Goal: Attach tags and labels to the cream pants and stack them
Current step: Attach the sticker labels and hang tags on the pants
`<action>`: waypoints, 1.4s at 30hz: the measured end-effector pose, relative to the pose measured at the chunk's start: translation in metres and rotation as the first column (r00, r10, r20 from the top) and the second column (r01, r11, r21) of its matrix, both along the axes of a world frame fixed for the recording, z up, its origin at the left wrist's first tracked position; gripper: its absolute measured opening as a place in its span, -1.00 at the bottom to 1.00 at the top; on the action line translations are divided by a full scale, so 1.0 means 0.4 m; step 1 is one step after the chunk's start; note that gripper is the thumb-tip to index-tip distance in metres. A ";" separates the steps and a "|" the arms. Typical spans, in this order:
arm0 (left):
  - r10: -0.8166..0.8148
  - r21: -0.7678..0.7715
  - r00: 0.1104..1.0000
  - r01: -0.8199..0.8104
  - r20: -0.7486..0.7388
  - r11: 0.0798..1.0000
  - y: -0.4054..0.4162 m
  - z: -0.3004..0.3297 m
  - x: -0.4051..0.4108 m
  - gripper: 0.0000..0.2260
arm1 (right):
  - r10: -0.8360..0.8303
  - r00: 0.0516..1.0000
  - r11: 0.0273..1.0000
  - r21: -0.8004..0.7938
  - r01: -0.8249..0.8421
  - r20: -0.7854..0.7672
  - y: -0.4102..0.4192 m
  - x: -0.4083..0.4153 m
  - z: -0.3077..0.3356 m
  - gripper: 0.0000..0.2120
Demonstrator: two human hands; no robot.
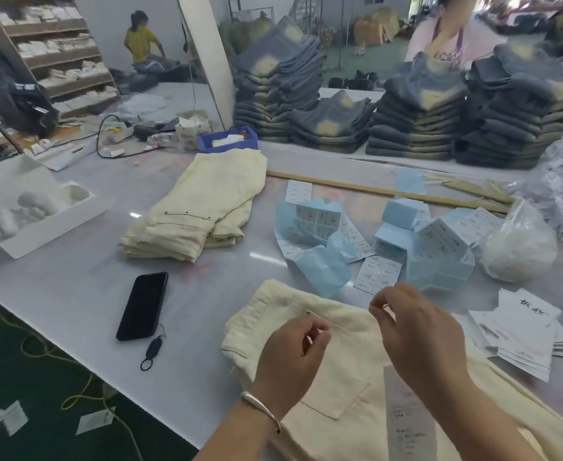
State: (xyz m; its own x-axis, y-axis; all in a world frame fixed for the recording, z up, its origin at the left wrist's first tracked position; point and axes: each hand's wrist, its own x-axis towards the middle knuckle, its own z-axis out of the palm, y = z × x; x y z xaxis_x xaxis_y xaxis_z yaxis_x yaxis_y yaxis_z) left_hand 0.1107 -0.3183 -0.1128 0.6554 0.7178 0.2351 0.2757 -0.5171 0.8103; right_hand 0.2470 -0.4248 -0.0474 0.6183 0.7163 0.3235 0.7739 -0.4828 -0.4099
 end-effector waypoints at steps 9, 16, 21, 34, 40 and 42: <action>-0.089 -0.146 0.849 0.014 -0.520 0.989 0.309 -0.117 -0.208 -0.72 | 0.144 0.983 0.981 -0.117 -0.156 -0.111 0.279 -0.178 -0.164 -0.90; -0.272 -0.185 0.825 0.206 -0.496 0.961 0.380 -0.154 -0.251 -0.84 | 0.109 0.864 0.949 -0.206 -0.237 -0.491 0.375 -0.266 -0.302 -0.95; -0.277 -0.003 0.877 0.300 -0.393 0.954 0.387 -0.155 -0.269 -0.82 | 0.055 0.837 0.940 -0.253 -0.227 -0.545 0.383 -0.272 -0.310 -0.96; -0.168 0.148 0.981 0.182 -0.102 0.972 0.357 -0.166 -0.234 -0.80 | 0.020 0.390 0.928 -0.128 -0.350 -0.921 0.361 -0.219 -0.252 -0.81; -0.256 0.283 0.965 0.231 0.052 0.931 0.319 -0.152 -0.260 -0.96 | 0.064 0.201 0.918 -0.022 -0.397 -0.977 0.350 -0.206 -0.232 -0.89; -0.293 0.240 0.954 0.271 0.061 0.932 0.314 -0.148 -0.266 -0.89 | 0.053 0.215 0.925 -0.033 -0.378 -0.975 0.352 -0.208 -0.235 -0.92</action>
State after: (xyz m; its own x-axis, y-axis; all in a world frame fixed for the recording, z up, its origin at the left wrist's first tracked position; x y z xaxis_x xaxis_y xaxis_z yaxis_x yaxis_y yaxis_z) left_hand 0.0042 -0.1927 -0.1719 0.7900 0.4270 0.4400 0.0201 -0.7353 0.6775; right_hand 0.1637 -0.2842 -0.1413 0.1530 0.8171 -0.5558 -0.0201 -0.5597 -0.8284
